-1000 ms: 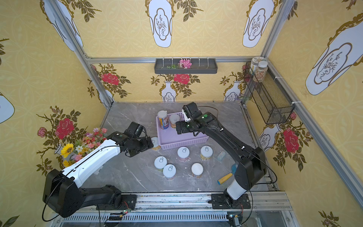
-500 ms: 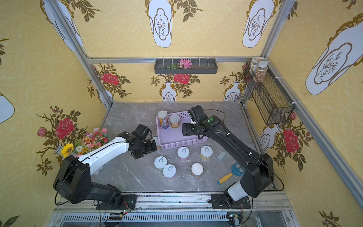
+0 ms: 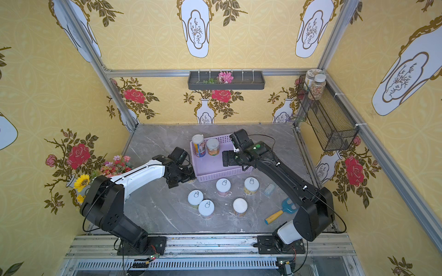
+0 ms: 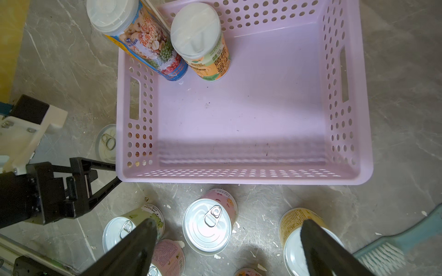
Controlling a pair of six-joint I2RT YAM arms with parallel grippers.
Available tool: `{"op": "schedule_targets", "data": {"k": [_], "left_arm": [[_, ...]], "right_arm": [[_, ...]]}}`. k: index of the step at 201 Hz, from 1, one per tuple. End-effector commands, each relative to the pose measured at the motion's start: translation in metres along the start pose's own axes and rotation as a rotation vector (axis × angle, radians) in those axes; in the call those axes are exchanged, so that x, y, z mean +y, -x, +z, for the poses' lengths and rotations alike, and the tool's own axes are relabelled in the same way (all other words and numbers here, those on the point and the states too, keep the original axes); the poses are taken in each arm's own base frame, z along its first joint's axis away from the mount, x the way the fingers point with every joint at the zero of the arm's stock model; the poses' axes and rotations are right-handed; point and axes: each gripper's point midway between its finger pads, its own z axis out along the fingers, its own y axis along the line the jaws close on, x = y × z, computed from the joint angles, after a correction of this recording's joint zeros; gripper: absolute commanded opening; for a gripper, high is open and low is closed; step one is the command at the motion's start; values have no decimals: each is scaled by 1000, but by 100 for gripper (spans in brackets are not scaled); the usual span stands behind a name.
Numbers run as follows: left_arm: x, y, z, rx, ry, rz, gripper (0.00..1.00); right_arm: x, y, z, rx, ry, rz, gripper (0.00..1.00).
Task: Put the canned food in the basket
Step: Pick up the canned food from the center of the board, then adjust the basket at the center of the board.
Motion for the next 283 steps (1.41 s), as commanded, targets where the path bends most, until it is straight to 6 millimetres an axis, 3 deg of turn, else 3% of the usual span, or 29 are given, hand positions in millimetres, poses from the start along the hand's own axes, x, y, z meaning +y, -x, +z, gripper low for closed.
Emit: {"op": "schedule_targets", "data": {"k": [1,81,181,207,231,259,283], "left_arm": [[-10,11,4,-24,-22,23,100],[-19,38,17,-45,-15,46,95],[-14,42,19,-44,37,62,77],[-8,41,1,-57,66,70,75],[0,38,-30,-87,99,71,73],[-4,30,-69,-127,99,94,71],[-27,32,-97,-169,51,135,71]], "right_arm": [[4,3,-1,-18,25,13,97],[5,-7,1,3,46,22,97],[4,-11,3,15,48,28,97],[3,-11,2,11,47,39,97],[-6,-8,4,8,69,94,97],[-37,2,4,2,30,162,97],[-77,13,7,9,-35,208,97]]}}
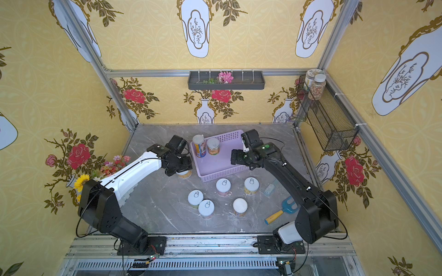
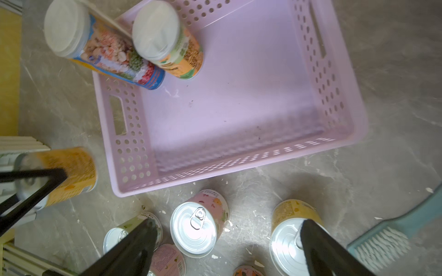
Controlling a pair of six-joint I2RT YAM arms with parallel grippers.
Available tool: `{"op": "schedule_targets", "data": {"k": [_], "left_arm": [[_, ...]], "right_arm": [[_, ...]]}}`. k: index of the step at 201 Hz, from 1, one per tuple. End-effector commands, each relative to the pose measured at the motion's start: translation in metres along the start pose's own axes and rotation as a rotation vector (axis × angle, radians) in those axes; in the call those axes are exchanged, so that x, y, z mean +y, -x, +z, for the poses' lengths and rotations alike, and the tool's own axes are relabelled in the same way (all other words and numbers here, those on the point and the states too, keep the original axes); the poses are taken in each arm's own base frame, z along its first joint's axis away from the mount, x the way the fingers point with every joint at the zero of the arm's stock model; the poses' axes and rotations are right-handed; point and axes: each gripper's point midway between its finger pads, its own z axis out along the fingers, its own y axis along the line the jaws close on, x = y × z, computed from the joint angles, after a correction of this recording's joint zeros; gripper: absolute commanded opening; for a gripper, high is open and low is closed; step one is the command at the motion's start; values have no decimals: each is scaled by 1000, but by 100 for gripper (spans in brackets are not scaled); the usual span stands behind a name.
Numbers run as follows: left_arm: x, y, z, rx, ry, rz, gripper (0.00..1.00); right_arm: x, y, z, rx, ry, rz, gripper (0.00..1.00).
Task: Put the canned food in the basket
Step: Adjust the basket at the center of the board.
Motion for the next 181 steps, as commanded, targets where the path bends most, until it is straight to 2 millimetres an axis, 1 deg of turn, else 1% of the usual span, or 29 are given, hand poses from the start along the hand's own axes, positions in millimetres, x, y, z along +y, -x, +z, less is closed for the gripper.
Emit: {"op": "schedule_targets", "data": {"k": [1,25,37,50,68,88,101,122,133,154,181], "left_arm": [[-6,2,-21,-19,6,29,71],[-33,18,-44,-75,-67,47,71],[-45,24,-50,-85,-106,48,71],[-57,28,-54,-91,-148,54,71],[-71,30,-52,-90,-188,63,71],[-83,32,-51,-90,-210,74,71],[-89,33,-49,-88,-221,78,71],[-95,33,-43,-81,-228,78,71],[-96,34,-39,-80,-226,79,71],[-100,36,-32,-78,-227,80,71],[-106,38,-24,-70,-219,96,71]], "right_arm": [[-25,17,2,-13,-37,25,97],[-65,34,13,9,-96,85,97],[-80,41,21,24,-107,99,97],[-90,47,32,42,-106,116,97],[-99,54,50,75,-74,130,97],[-98,61,70,110,-24,108,97],[-95,61,83,143,7,88,97],[-93,61,98,174,38,49,97],[-91,60,103,184,61,25,97],[-80,56,110,198,125,-38,97],[-64,48,108,206,150,-96,97]]}}
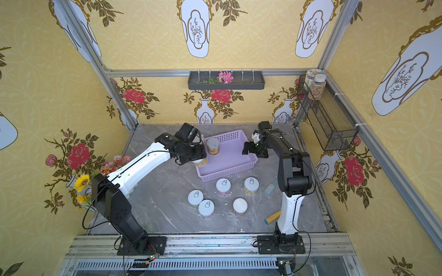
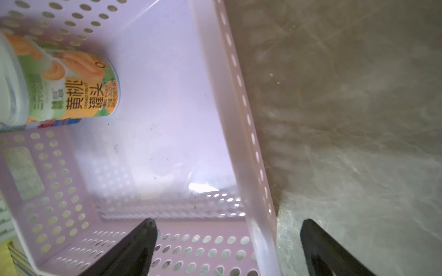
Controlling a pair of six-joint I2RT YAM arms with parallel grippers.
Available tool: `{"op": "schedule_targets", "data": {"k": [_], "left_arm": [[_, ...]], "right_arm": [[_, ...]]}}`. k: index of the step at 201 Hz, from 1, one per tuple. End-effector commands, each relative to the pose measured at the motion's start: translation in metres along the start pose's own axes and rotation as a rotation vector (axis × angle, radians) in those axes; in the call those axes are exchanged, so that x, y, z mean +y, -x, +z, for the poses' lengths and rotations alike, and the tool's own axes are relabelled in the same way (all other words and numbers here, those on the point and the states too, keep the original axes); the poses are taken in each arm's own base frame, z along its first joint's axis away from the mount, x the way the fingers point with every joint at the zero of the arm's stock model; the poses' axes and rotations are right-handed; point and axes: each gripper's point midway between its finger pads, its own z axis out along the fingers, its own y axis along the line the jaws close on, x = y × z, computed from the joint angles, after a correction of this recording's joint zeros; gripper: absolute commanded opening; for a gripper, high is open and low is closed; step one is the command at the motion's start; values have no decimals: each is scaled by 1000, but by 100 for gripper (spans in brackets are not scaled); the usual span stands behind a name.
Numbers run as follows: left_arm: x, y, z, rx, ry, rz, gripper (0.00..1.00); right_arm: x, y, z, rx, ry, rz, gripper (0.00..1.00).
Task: Put the canned food in the basket
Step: Adjust the basket at the center of the board, then place the canned food in the basket.
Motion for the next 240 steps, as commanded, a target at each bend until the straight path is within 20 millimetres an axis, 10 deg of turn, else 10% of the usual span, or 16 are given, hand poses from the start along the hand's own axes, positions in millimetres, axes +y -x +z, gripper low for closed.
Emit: {"op": "schedule_targets", "data": {"k": [1,86,139,240], "left_arm": [[-14,10,5,-27,-37,18,71],[3,10,33,-28,67,27,71],[18,20,62,-63,105,22,71],[21,44,91,-219,63,118,70]], "right_arm": [[21,-4,-1,-5,54,-97,97],[68,-62,-6,59,28,-167,97],[33,-48,-46,-87,-199,-62,97],[54,-47,-65,-164,-126,-128,97]]}}
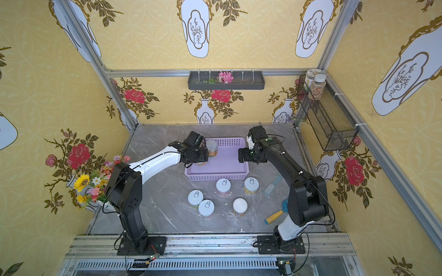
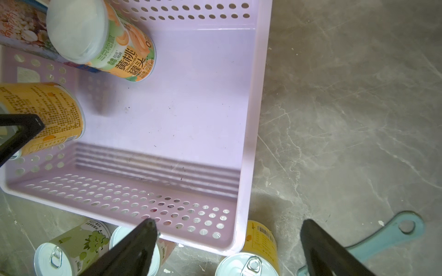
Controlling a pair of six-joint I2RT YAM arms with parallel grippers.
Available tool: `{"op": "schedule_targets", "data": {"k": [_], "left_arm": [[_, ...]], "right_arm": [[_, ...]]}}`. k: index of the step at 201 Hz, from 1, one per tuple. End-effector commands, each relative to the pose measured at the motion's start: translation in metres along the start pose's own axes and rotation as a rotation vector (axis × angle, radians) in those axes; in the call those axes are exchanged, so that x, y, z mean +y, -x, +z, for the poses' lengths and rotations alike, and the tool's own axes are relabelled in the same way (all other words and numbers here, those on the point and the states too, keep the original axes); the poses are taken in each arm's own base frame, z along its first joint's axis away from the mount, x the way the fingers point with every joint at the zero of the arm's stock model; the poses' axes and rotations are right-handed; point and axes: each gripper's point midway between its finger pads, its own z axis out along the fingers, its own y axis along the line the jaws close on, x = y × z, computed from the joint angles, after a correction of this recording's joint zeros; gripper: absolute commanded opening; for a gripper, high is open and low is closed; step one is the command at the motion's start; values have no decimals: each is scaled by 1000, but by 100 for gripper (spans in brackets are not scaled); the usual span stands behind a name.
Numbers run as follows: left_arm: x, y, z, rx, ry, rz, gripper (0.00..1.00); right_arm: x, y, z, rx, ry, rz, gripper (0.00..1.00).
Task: Put the canned food in the basket
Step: Place the canned food in the basket.
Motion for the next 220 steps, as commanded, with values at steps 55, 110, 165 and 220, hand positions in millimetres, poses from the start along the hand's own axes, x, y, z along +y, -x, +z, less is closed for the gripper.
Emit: {"op": "schedule_targets", "data": {"k": [55,110,165,220], "left_arm": [[8,14,19,-110,9,19,70],[16,18,31,-127,43,28,70],[19,22,40,-123,68,35,70],[23,23,47,-119,101,37,75]], "right_arm": [[2,4,-3,-37,15,-3,97],[48,5,-14,-78,246,-70,97],[95,5,-20,-82,453,-107,97],[102,3,-13,-72,475,-89,97]]}}
